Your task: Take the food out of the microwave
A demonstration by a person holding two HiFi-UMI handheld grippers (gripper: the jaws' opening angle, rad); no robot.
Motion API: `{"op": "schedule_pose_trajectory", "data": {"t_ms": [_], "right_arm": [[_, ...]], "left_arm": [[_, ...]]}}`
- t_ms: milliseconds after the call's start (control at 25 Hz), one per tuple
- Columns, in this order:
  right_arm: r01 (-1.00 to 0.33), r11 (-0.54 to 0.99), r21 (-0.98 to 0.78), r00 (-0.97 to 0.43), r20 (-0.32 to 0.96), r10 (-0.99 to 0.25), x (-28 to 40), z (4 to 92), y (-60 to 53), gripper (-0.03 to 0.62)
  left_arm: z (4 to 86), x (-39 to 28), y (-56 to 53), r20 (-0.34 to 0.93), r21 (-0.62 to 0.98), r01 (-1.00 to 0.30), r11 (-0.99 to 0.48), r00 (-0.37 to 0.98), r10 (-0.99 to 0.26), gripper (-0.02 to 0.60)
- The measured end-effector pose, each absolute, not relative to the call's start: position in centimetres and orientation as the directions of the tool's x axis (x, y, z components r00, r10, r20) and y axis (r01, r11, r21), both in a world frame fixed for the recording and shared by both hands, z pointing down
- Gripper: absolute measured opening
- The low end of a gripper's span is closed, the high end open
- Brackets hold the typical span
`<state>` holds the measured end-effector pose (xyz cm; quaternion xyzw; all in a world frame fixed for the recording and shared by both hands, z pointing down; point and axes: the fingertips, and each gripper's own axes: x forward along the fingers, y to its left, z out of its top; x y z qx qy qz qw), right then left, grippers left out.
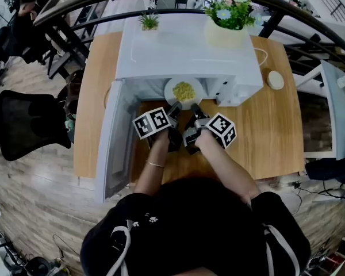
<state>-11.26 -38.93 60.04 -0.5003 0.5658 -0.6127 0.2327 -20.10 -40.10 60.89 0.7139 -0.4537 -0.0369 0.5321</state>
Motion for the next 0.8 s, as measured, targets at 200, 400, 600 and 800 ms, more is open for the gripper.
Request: {"op": "schedule_pose_trajectory", "data": {"t_ms": [200,400,600,800], "right_arm": [[-0.261,-0.262,-0.929,-0.394,0.351,-0.85,-11.0,60.5,-38.2,0.019],[-0.261,-0.254,-0.931,-0.405,0.344,-0.847,-11.0,60.0,-37.8,0.02],[-0.266,-0.225,-0.937,-0.425,0.323,-0.845,-11.1,59.5,-37.3,0.025],[-0.235,-0.213,-0.948,-0.447,0.3,-0.843,-11.1,59.1,-36.2,0.025]], "left_arm": [[60.6,-19.7,-39.7,0.425,0.787,-0.616,-0.04,0.588,-0.688,0.104],[60.0,-19.8,-39.0,0.408,0.809,-0.588,-0.022,0.588,-0.699,0.095],[59.1,-19.8,-38.4,0.378,0.813,-0.581,-0.042,0.58,-0.722,0.086],[58.3,-19.8,-37.0,0.36,0.807,-0.588,-0.059,0.57,-0.739,0.086]]}}
